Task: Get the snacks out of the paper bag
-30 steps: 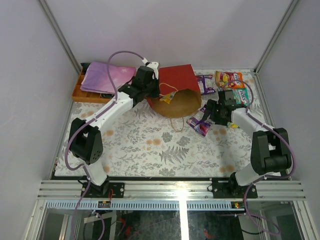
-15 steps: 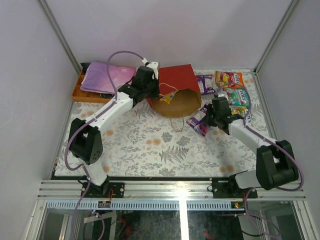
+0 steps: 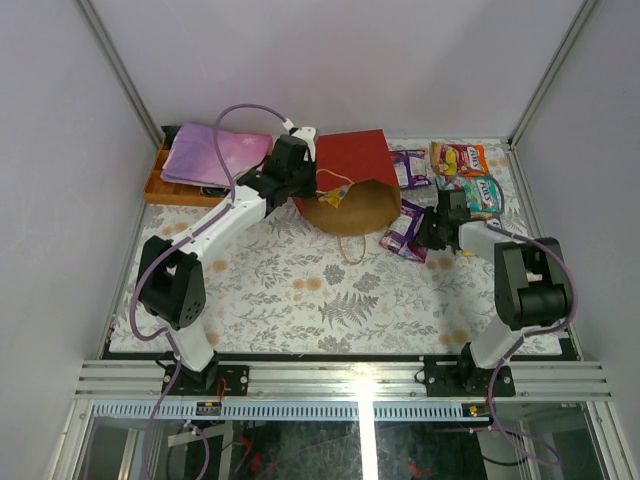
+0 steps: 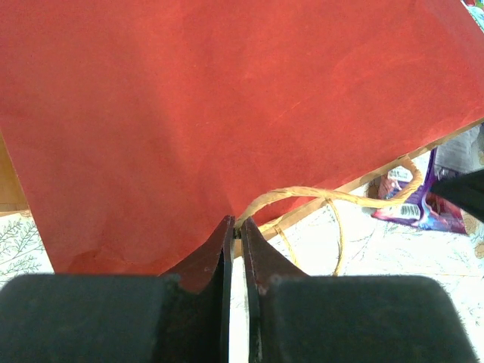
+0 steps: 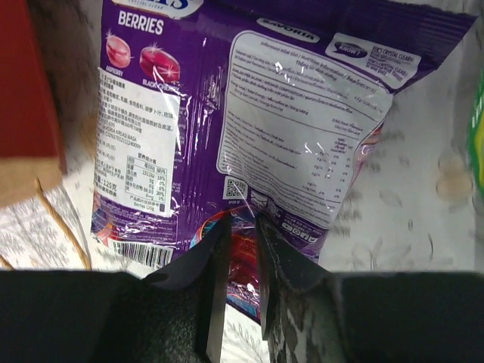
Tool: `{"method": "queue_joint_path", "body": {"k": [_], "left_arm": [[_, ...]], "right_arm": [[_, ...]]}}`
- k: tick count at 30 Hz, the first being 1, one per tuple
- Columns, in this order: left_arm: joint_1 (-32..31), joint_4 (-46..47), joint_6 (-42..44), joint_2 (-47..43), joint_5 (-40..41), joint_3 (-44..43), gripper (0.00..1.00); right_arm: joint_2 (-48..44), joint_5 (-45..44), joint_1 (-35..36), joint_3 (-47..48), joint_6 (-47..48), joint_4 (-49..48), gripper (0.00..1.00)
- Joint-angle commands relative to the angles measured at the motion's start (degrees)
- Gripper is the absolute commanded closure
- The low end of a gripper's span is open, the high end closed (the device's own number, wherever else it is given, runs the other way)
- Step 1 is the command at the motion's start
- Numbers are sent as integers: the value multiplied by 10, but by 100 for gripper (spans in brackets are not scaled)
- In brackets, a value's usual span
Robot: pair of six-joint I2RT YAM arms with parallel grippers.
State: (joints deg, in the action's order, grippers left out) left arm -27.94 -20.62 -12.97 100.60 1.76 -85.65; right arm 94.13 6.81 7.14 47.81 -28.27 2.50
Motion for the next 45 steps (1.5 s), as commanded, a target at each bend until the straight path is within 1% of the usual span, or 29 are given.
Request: {"method": "queue_joint_path", "body": {"k": [1,6,13,17,20,23,25,29,36,39,43,45], "left_arm": [[6,3,13,-18,17,0,95],[6,0,18,-23,25,4,94],[9,-5,18,-24,36,4,94],[10,-6,16,-27,39,4,94],[10,-6,16,-29,40,6,94],[10,-3,12,-29,38,5,94],[10,-3,11,-29,36,5,94],[11,-4,9,-30,35,4,94],[10,-6,9,-36,42,6,94],[10,-9,10,-36,45,6,94],[10,-9,13,-37,51,7,94],[11,-9,14,-37,52,7,94]], "right_arm": [[76,13,-9,52,8,14,73],[142,26,-9,117,5,28,72],[183,6,-11,219,38,91,65],[146,4,-10,227,45,98,61],[98,-7,-5,201,42,94,58],[62,-10,2,177,37,83,58],[56,5,2,168,35,66,60],[73,47,6,179,33,48,68],[112,68,35,194,45,45,72],[124,64,35,178,43,40,74],[141,78,28,153,30,25,85],[150,94,22,140,22,21,87]]}}
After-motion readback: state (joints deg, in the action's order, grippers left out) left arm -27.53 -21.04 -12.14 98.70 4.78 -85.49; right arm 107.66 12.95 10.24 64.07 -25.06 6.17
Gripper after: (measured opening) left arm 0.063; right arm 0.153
